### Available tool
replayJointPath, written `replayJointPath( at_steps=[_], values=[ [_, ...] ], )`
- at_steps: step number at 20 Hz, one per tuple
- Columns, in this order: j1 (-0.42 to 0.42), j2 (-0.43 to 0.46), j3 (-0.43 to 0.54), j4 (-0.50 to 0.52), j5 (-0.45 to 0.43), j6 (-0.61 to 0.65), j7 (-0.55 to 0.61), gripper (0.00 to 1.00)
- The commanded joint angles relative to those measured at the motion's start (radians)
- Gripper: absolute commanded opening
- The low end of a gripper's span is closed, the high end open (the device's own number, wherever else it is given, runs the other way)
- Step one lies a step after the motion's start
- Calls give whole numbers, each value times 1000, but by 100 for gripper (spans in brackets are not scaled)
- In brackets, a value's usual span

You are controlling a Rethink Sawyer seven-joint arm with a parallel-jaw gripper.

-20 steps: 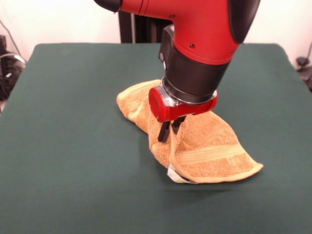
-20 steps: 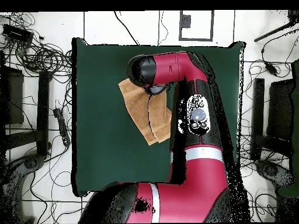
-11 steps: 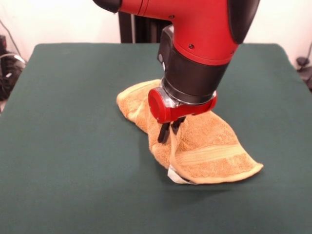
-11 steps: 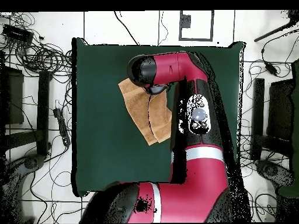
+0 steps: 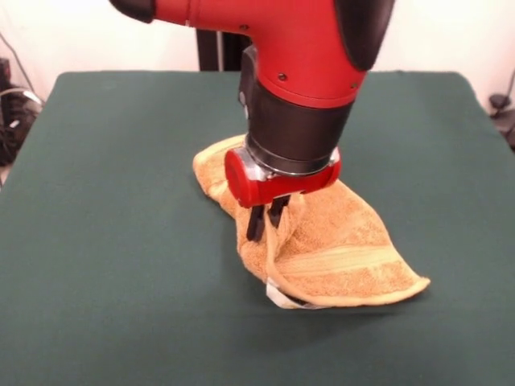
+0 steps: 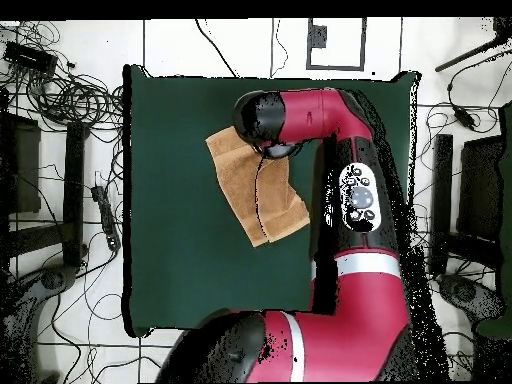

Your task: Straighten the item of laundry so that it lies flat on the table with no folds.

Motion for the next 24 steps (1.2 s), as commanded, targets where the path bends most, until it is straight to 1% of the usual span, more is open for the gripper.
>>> replayJointPath(
  at_steps=[1,3,8,10,12,16,18,22,24],
  values=[
    [-29,-44,128,126,48,-137,-90,0],
    [-35,-47,133,132,51,-138,-85,0],
    [-49,-49,152,141,51,-130,-132,0],
    [-48,-49,169,141,51,-100,-177,0],
    [-48,-45,176,134,52,-84,-190,0],
    [-47,-39,174,122,63,-51,-171,0],
    [-46,-32,168,119,79,-20,-138,0],
    [-52,-6,176,87,84,64,-186,0],
    [-58,3,187,86,83,75,-210,0]
  ],
)
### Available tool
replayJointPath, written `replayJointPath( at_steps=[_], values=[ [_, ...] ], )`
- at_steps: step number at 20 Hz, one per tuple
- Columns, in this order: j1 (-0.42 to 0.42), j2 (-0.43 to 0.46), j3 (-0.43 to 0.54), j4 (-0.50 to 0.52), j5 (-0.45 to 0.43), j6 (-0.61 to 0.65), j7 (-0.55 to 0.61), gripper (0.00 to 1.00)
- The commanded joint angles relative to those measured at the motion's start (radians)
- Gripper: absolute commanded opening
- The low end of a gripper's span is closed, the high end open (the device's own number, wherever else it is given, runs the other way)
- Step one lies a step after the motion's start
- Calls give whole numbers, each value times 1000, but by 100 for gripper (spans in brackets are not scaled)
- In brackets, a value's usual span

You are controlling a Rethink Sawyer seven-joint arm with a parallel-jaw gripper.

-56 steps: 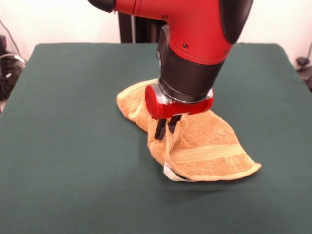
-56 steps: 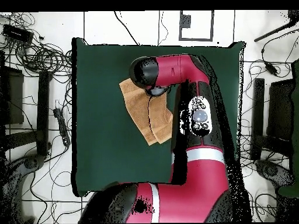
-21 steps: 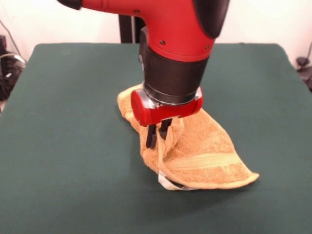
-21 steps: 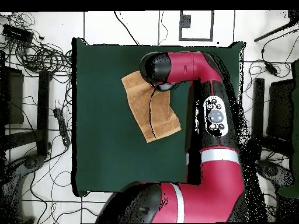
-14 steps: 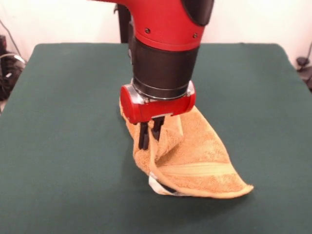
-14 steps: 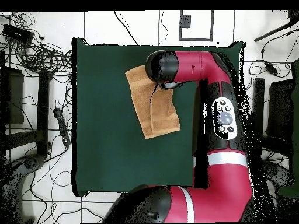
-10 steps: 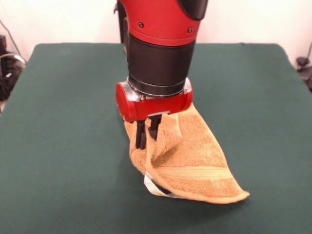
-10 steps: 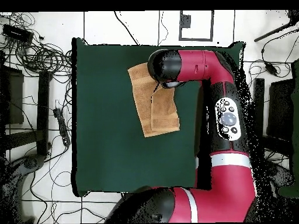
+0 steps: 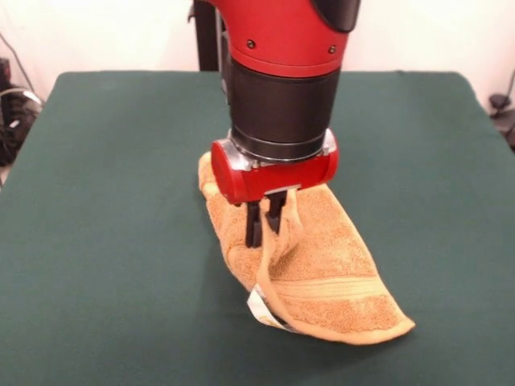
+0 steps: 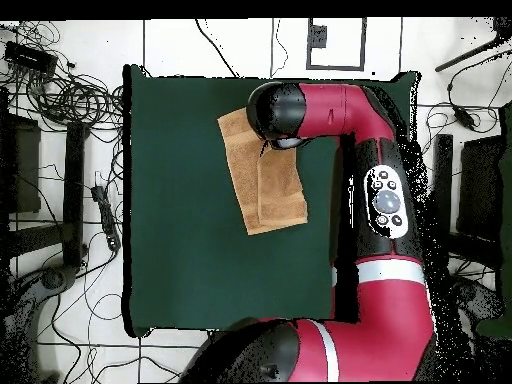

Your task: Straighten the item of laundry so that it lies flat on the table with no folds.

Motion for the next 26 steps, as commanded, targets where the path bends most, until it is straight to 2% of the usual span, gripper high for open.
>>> replayJointPath(
  at_steps=[1,10,26],
  values=[
    [-4,45,128,64,37,130,-224,0],
    [-41,12,161,131,16,25,-245,0],
    [-50,47,194,59,16,148,-285,0]
  ],
)
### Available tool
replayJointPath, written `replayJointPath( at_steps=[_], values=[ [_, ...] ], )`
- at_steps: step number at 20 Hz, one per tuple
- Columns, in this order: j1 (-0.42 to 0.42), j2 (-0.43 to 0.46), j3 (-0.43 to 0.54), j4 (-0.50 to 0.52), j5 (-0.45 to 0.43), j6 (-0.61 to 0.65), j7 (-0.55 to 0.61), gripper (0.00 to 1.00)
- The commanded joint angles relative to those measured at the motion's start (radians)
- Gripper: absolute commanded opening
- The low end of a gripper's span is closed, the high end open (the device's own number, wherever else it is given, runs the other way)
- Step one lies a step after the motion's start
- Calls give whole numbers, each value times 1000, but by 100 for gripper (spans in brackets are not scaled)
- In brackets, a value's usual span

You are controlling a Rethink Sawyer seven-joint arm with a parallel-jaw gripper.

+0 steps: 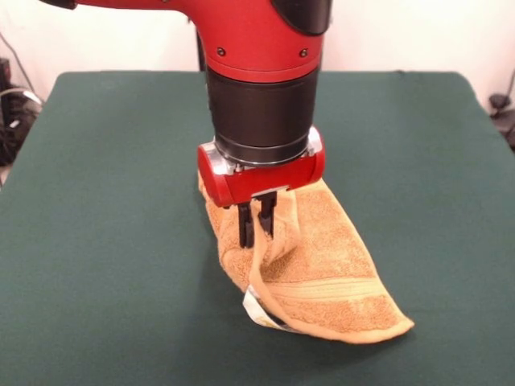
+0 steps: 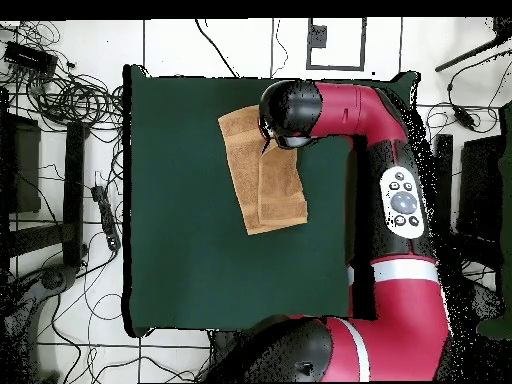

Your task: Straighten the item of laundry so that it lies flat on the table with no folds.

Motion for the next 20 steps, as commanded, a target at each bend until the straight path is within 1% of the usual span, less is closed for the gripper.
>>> replayJointPath(
  at_steps=[1,8,11,14,17,20],
  values=[
    [8,44,129,50,15,118,-290,0],
    [-4,55,152,52,25,127,-288,0],
    [-3,56,157,33,4,118,-317,0],
    [-9,31,147,61,-25,62,-314,0],
    [-9,23,141,64,-38,60,-296,0],
    [-8,27,140,45,-48,76,-312,0]
  ],
)
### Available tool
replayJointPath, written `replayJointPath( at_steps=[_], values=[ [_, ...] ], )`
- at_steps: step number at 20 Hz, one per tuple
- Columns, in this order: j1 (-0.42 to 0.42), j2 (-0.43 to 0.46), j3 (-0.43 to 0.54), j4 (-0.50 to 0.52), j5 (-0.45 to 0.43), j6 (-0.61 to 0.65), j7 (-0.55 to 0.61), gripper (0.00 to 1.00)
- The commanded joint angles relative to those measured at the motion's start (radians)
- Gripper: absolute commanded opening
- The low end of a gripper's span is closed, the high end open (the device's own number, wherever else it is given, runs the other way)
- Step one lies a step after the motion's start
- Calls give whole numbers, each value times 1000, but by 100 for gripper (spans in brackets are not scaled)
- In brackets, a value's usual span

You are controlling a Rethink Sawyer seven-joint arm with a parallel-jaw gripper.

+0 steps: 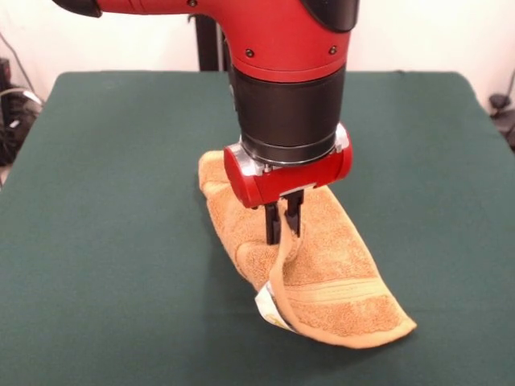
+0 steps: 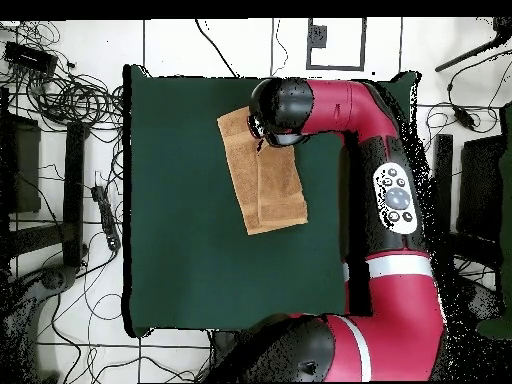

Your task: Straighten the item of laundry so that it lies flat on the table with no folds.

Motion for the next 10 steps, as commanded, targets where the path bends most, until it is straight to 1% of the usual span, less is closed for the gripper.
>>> replayJointPath(
  at_steps=[1,4,7,10],
  values=[
    [-4,21,84,46,-48,41,-321,0],
    [-12,14,80,52,-62,26,-321,0],
    [-23,3,72,90,-51,-1,-258,0],
    [-33,3,73,82,-58,4,-278,0]
  ],
)
